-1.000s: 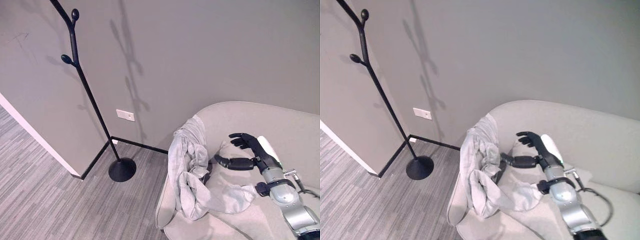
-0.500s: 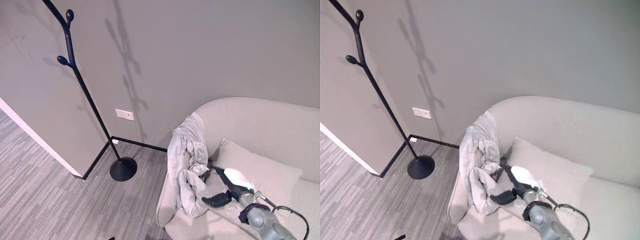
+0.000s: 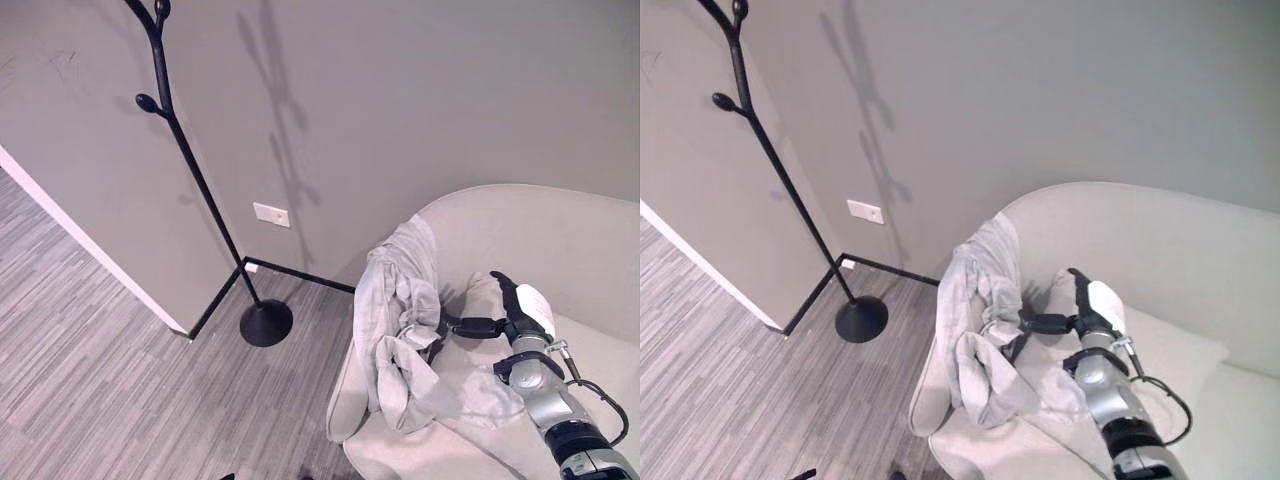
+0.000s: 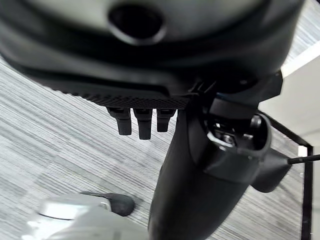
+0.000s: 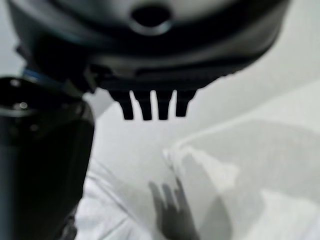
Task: Hang the clothes on the sofa on the clothes rack.
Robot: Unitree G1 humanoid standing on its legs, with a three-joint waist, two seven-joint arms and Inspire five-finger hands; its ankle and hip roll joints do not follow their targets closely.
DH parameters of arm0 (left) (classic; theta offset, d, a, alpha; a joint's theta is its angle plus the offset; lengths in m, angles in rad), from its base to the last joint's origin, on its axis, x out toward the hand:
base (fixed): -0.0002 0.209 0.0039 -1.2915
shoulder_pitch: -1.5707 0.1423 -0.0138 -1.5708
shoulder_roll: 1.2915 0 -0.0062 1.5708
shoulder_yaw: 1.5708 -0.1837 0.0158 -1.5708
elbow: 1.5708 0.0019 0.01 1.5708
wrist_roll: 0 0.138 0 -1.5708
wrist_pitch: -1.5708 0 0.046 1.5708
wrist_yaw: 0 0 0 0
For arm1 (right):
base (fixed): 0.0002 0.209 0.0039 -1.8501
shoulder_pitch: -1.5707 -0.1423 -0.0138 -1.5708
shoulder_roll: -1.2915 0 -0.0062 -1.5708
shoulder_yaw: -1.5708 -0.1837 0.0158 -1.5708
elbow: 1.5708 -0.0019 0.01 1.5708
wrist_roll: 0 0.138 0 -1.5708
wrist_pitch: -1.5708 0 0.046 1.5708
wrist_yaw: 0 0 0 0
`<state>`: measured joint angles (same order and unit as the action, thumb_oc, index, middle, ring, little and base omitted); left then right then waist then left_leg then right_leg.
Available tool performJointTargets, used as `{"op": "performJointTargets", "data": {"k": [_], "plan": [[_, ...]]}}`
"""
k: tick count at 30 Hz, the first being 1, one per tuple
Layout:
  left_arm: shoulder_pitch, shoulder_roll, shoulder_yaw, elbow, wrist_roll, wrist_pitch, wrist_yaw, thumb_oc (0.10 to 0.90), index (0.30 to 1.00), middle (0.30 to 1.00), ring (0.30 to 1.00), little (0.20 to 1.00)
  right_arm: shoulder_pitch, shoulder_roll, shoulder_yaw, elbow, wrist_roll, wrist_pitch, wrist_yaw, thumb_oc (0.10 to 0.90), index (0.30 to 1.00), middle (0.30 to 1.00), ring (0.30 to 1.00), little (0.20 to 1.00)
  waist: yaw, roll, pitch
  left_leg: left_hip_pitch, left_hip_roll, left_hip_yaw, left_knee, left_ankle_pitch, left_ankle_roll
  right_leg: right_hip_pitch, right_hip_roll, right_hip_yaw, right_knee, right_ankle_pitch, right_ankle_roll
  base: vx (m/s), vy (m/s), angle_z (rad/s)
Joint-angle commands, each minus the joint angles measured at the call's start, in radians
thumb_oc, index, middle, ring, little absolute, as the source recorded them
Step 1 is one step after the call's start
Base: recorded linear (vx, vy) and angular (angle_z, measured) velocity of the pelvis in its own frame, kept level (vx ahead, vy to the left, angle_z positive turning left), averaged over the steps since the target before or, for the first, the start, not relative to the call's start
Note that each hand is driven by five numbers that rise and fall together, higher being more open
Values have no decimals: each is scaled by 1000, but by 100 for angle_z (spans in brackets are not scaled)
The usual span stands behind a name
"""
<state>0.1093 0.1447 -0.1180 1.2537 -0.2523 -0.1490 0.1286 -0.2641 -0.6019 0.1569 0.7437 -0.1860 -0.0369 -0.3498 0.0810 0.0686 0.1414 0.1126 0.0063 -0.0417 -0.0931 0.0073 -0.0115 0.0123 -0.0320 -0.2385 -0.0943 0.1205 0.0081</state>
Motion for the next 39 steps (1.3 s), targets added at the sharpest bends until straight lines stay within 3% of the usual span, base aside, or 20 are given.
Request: {"op": "performJointTargets", "data": {"k": [1, 5, 12, 17, 22, 30, 39], "plan": [[-21, 10, -88, 47, 18, -27, -7, 800, 900, 900, 900, 900, -168, -24, 34, 70, 193, -83, 21, 800, 900, 900, 900, 900, 15, -51, -41, -92, 18, 75, 6, 2, -36, 61, -50, 64, 7, -117, 89, -48, -10, 15], [-31, 21, -118, 40, 6, -31, -22, 800, 900, 900, 900, 900, -260, -44, 75, 163, 306, -99, 83, 800, 900, 900, 900, 900, 29, -34, -17, -132, 15, 68, 6, 18, -39, 24, -49, 63, 7, -110, 90, -35, -11, 4], [-52, 29, -161, 14, -19, -44, -25, 800, 900, 900, 900, 900, -394, -86, 107, 215, 388, -120, 97, 800, 900, 900, 900, 900, 46, 1, 15, -205, 10, 64, 6, 44, -42, -54, -48, 65, 7, -95, 91, -12, 1, -1], [-63, 28, -191, -15, -32, -53, -26, 800, 900, 900, 900, 900, -451, -95, 127, 207, 464, -136, 130, 800, 900, 900, 900, 900, 54, 12, 32, -232, 11, 68, 6, 52, -45, -81, -48, 68, 7, -93, 91, -13, -1, -5], [-65, 27, -194, -29, -44, -52, -34, 800, 900, 900, 900, 900, -429, -86, 152, 73, 561, -160, 208, 800, 900, 900, 900, 900, 51, 11, 49, -240, 17, 71, 6, 55, -49, -86, -45, 65, 7, -97, 88, 0, 0, -1], [-67, 13, -158, -19, -25, -48, -29, 800, 900, 900, 900, 900, -276, -54, 85, -301, 582, -234, 221, 800, 900, 900, 900, 900, 29, 4, 59, -230, 24, 72, 6, 47, -48, -77, -40, 64, 7, -104, 85, 1, -6, 1], [-79, 11, -221, -64, 15, -61, -24, 800, 900, 900, 900, 900, -353, -37, 196, -163, 440, -185, 193, 800, 900, 900, 900, 900, 36, 18, 88, -252, 23, 67, 6, 55, -48, -100, -40, 64, 7, -94, 87, -29, 6, -1]]}}
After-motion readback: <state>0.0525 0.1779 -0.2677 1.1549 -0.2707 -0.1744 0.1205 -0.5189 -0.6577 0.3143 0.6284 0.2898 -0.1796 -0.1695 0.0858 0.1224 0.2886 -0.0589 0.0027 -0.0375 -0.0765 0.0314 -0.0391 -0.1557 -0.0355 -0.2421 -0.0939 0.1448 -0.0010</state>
